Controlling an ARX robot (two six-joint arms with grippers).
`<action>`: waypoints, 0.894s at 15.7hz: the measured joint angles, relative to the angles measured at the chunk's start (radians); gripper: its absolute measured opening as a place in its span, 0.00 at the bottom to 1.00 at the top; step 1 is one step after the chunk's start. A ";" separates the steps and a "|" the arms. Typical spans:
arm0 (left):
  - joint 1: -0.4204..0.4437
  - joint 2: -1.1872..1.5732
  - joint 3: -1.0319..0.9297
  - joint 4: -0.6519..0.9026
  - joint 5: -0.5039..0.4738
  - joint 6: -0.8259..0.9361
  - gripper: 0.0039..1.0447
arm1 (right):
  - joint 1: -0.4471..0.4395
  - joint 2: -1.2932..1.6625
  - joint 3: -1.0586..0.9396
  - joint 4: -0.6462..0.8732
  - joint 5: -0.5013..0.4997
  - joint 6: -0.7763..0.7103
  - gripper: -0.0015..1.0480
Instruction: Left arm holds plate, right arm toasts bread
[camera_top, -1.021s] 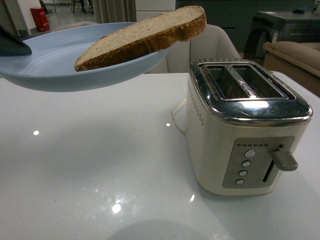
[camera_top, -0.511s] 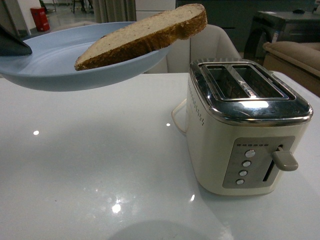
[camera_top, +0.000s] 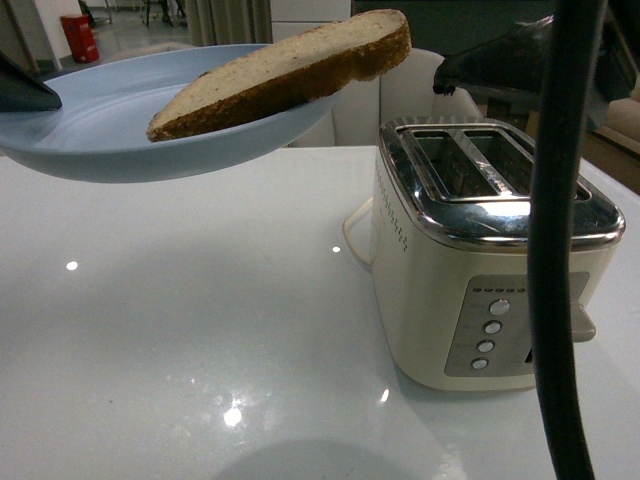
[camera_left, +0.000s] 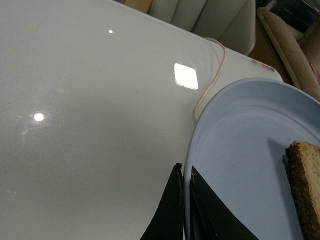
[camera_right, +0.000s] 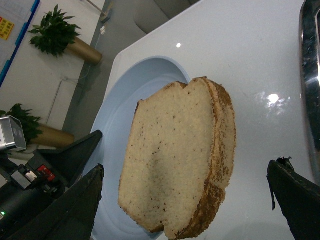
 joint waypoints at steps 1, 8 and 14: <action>0.000 0.000 0.000 0.000 0.000 0.000 0.02 | 0.004 0.019 0.002 0.016 -0.005 0.029 0.94; 0.000 0.000 0.000 0.000 0.000 0.000 0.02 | 0.029 0.069 0.014 0.039 -0.011 0.088 0.43; 0.000 0.000 0.000 0.000 0.000 0.000 0.02 | 0.027 0.068 0.019 0.056 -0.011 0.085 0.03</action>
